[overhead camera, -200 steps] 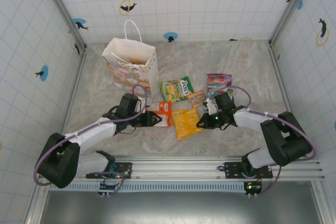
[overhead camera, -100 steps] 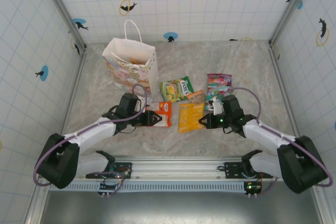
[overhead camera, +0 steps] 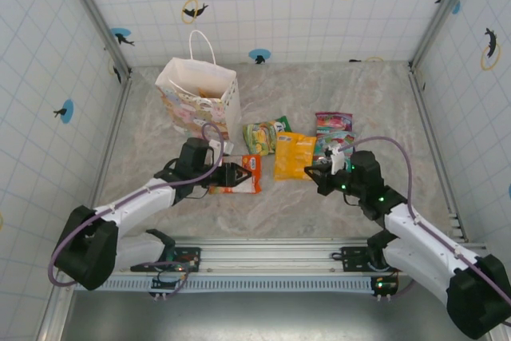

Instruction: Place the snacks into the paper bag

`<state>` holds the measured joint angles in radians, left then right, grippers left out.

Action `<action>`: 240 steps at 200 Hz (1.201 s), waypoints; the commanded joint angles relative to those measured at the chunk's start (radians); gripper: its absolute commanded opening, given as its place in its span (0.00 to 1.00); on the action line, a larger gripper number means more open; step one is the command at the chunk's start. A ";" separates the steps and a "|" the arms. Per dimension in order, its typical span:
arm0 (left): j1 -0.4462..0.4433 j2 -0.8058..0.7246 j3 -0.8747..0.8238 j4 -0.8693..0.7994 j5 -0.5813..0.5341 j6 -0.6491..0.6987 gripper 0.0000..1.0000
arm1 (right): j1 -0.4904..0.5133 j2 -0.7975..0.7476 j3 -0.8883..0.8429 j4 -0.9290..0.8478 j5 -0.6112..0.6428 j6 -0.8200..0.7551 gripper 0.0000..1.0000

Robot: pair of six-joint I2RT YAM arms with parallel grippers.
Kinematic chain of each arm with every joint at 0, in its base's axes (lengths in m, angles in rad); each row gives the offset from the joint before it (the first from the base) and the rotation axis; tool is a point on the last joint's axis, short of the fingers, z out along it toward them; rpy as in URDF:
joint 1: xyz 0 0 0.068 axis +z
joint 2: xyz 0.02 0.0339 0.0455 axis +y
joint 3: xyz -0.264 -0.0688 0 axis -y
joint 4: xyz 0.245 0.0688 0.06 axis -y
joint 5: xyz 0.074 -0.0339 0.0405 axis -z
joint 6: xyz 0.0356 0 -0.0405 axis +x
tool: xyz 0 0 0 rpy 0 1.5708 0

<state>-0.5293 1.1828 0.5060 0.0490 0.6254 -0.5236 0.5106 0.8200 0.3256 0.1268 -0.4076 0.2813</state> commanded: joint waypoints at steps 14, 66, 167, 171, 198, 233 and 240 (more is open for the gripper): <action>-0.004 -0.026 0.033 -0.009 -0.017 0.022 0.52 | 0.022 -0.048 -0.010 0.067 0.055 -0.081 0.00; -0.004 -0.021 0.076 -0.088 -0.071 0.064 0.55 | 0.071 -0.062 0.045 0.043 0.110 -0.167 0.00; 0.041 -0.056 0.110 -0.165 -0.117 0.100 0.57 | 0.112 -0.036 0.144 0.108 0.128 -0.220 0.00; 0.048 -0.058 0.111 -0.165 -0.119 0.097 0.57 | 0.114 -0.034 0.150 0.108 0.130 -0.225 0.00; 0.092 -0.081 0.106 -0.171 -0.113 0.089 0.57 | 0.127 -0.016 0.200 0.101 0.144 -0.256 0.00; 0.166 -0.100 0.118 -0.214 -0.108 0.104 0.57 | 0.135 0.027 0.281 0.078 0.131 -0.295 0.00; 0.177 -0.104 0.120 -0.218 -0.108 0.104 0.57 | 0.138 0.037 0.299 0.070 0.131 -0.306 0.00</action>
<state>-0.3893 1.1000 0.5919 -0.1246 0.5220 -0.4435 0.6384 0.8352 0.5430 0.1669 -0.2783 0.0246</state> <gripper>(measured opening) 0.571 0.042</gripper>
